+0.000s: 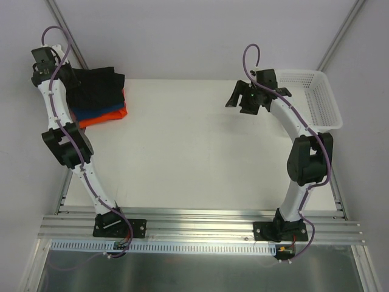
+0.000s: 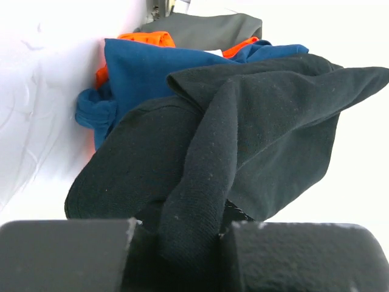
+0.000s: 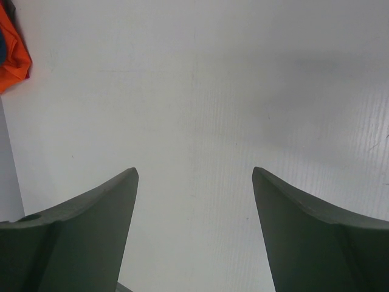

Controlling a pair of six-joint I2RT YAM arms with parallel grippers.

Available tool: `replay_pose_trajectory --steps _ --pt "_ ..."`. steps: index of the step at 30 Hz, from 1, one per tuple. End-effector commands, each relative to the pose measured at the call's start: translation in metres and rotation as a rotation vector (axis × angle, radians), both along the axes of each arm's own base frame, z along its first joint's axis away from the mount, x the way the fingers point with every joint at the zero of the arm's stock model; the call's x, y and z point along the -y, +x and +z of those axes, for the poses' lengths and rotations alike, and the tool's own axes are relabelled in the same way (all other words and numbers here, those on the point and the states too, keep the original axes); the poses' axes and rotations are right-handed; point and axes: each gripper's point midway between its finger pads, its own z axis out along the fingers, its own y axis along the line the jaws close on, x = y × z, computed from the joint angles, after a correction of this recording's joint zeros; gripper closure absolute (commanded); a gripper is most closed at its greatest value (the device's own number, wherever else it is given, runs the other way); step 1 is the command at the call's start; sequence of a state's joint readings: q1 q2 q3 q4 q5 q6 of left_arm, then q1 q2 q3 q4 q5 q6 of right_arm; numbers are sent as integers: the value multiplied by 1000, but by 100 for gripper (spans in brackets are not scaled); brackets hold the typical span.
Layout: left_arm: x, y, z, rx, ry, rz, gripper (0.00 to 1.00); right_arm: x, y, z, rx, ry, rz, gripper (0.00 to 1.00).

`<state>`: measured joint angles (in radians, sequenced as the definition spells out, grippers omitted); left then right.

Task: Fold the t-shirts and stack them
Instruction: Neatly place the folded tshirt to the corner

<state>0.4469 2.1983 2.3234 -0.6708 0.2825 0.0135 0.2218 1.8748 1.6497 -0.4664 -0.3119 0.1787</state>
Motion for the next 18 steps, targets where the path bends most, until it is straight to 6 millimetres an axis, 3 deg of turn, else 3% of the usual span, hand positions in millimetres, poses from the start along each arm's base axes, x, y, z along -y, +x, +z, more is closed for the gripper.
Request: replay_pose_trajectory --steps 1,13,18 --pt "-6 -7 47 80 91 60 100 -5 7 19 51 22 4 20" --pt "13 3 -1 -30 85 63 100 5 -10 13 34 -29 8 20" --pt "-9 5 -18 -83 169 154 100 9 -15 9 27 -43 7 19"
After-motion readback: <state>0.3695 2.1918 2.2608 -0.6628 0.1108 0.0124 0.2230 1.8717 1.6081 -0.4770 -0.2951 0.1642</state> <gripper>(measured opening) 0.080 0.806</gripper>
